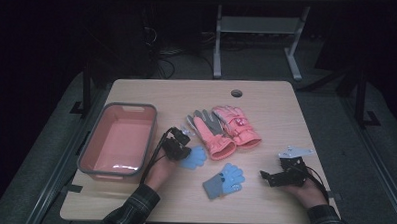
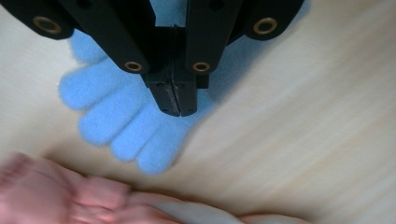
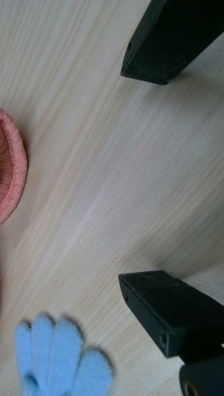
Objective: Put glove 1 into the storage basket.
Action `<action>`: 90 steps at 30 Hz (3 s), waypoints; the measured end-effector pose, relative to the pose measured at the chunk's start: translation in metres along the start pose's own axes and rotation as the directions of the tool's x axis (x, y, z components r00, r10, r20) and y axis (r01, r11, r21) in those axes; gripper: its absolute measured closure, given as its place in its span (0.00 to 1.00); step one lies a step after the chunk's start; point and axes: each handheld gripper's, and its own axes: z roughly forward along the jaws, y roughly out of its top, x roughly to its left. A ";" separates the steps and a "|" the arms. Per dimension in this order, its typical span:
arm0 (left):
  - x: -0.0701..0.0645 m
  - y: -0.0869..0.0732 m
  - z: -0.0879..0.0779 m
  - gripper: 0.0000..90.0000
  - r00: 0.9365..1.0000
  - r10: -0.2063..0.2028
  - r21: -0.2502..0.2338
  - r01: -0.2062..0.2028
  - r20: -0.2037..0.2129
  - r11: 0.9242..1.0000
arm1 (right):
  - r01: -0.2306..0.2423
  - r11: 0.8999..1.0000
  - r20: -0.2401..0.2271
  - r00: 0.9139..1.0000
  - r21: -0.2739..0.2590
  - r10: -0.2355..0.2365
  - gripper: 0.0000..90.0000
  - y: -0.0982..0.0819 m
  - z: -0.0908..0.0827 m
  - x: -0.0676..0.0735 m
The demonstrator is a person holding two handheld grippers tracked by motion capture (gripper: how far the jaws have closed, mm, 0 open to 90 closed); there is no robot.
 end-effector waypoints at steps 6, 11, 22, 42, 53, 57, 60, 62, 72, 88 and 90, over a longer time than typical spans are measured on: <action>-0.015 -0.007 -0.005 0.99 0.997 0.030 0.007 -0.031 0.071 0.999 | 0.000 1.000 0.000 1.000 0.000 0.000 0.02 0.000 0.000 0.000; -0.021 -0.005 -0.012 0.99 0.996 0.056 -0.009 -0.056 0.071 0.998 | 0.000 1.000 0.000 1.000 0.000 0.000 0.03 0.000 0.000 0.000; 0.004 0.000 -0.005 0.99 0.998 0.005 0.003 -0.004 -0.060 1.000 | -0.001 1.000 0.000 1.000 0.000 0.001 0.03 0.000 0.000 0.000; -0.034 -0.057 -0.051 0.95 0.992 0.080 0.007 -0.081 0.093 0.997 | -0.003 1.000 0.000 1.000 0.000 0.003 0.03 0.000 0.000 0.000; -0.038 -0.057 -0.038 0.79 0.976 0.159 -0.029 -0.157 0.150 0.987 | -0.001 1.000 0.000 1.000 0.000 0.001 0.02 0.000 0.000 0.000; -0.034 -0.057 -0.037 0.95 0.973 0.148 -0.023 -0.146 0.179 0.989 | -0.002 1.000 0.000 1.000 -0.001 0.002 0.02 0.000 0.000 0.000; -0.033 -0.054 -0.038 0.97 0.973 0.130 -0.010 -0.131 0.191 0.991 | -0.001 1.000 0.000 1.000 0.000 0.001 0.02 0.000 0.000 0.000; -0.031 -0.053 -0.040 0.98 0.973 0.121 -0.020 -0.120 0.199 0.993 | -0.002 1.000 0.000 1.000 0.000 0.002 0.02 0.000 0.000 0.000; -0.028 -0.032 -0.060 0.98 0.960 0.074 -0.143 -0.036 0.270 0.989 | -0.002 1.000 0.000 1.000 0.000 0.002 0.03 0.000 0.000 0.000; -0.070 0.006 -0.039 0.98 0.935 0.091 -0.143 -0.044 0.342 0.989 | -0.002 1.000 0.000 1.000 0.001 0.002 0.03 0.000 0.000 0.000; -0.077 0.008 -0.034 0.98 0.934 0.086 -0.130 -0.043 0.346 0.991 | -0.003 1.000 0.000 1.000 0.001 0.003 0.02 0.000 0.000 0.000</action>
